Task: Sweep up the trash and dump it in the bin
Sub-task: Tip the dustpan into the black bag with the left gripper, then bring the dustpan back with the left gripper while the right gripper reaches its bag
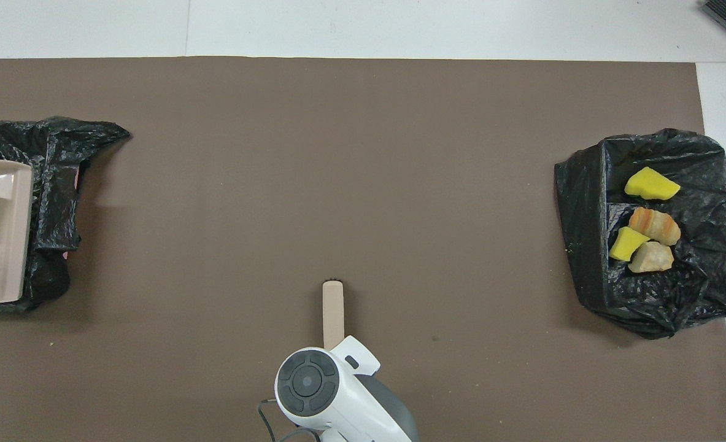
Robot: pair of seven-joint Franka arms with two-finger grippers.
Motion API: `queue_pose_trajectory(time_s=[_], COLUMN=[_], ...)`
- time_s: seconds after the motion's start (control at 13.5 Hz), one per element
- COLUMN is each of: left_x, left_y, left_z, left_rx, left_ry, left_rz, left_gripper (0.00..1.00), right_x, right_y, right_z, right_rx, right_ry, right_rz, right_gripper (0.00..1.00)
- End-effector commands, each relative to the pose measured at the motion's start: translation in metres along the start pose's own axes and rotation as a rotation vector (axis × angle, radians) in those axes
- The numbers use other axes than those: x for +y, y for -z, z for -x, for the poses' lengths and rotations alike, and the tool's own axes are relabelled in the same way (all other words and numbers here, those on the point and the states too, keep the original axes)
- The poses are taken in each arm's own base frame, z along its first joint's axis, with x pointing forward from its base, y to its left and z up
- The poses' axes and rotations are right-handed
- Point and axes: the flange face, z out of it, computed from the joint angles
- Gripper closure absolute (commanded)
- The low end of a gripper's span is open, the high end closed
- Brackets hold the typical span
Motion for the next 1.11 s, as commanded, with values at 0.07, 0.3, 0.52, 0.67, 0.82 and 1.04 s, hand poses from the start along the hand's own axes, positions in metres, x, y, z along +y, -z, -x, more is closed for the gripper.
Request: queue_pose_trajectory(time_s=[0.07,0.3,0.52,0.67,0.82,1.04], left_x=[-0.014,-0.026,-0.026,-0.024,-0.021,-0.017], left_y=[0.007,0.008,0.010,0.015,0.023,0.054], left_z=[0.010,-0.016,-0.032,-0.053,-0.057,-0.058], left_rx=[-0.172,-0.396,-0.505,-0.605,-0.666,-0.682], left_ry=[0.040,0.087,0.059,-0.021,-0.054,-0.029], left_rz=[-0.021,0.042,0.063,0.086,0.102,0.055], left_gripper=[1.00,1.00,1.00,1.00,1.00,1.00], right_x=[0.006,0.004,0.000,-0.002,0.008,0.039], right_y=[-0.003,-0.005,0.001,0.010,0.033,0.079], right_z=[-0.001,-0.004,-0.011,-0.019,-0.040,-0.064], right_rx=[-0.011,-0.035,-0.042,-0.031,-0.004,0.055], right_ry=[0.017,0.036,0.036,0.033,-0.001,-0.039], right_rz=[-0.039,-0.062,-0.065,-0.080,-0.122,-0.191], right_gripper=[1.00,1.00,0.73,0.50,0.39,0.12])
